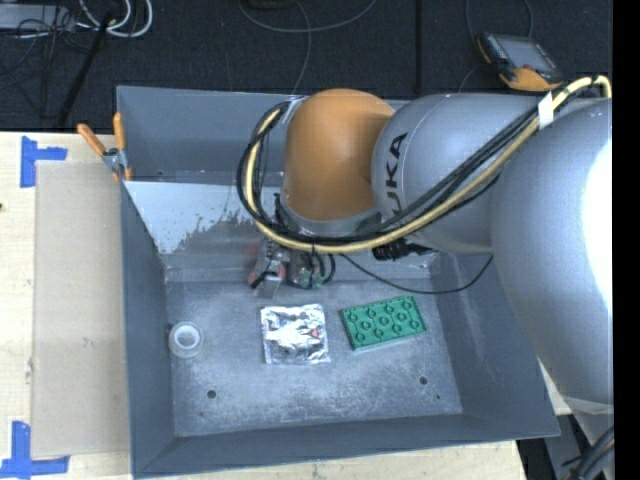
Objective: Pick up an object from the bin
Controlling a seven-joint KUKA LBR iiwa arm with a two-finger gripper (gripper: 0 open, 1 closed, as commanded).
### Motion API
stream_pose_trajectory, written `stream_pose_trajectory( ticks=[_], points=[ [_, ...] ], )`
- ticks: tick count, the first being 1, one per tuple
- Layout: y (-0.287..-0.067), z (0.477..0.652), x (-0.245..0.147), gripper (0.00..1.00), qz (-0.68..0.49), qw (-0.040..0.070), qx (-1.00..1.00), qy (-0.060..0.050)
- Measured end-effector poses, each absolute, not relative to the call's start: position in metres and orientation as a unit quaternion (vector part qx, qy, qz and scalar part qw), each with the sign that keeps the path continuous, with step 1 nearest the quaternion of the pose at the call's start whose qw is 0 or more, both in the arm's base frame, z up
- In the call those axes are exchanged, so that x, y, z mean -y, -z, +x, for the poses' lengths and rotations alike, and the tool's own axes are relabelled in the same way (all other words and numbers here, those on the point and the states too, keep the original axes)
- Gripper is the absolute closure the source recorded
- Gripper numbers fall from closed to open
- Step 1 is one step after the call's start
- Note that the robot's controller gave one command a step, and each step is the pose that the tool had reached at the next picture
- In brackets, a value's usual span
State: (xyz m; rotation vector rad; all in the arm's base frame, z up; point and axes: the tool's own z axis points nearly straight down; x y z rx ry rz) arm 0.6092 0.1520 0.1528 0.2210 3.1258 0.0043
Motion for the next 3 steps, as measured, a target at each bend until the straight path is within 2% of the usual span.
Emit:
stream_pose_trajectory(
  ticks=[1, 2, 3],
  points=[
    [-0.147, 0.608, -0.150, 0.00, 0.072, 0.000, -0.997, 0.000],
    [-0.088, 0.622, -0.111, 0.00, 0.028, 0.001, -1.000, 0.000],
    [-0.091, 0.623, -0.112, 1.00, 0.029, 0.002, -1.000, 0.000]
  ],
)
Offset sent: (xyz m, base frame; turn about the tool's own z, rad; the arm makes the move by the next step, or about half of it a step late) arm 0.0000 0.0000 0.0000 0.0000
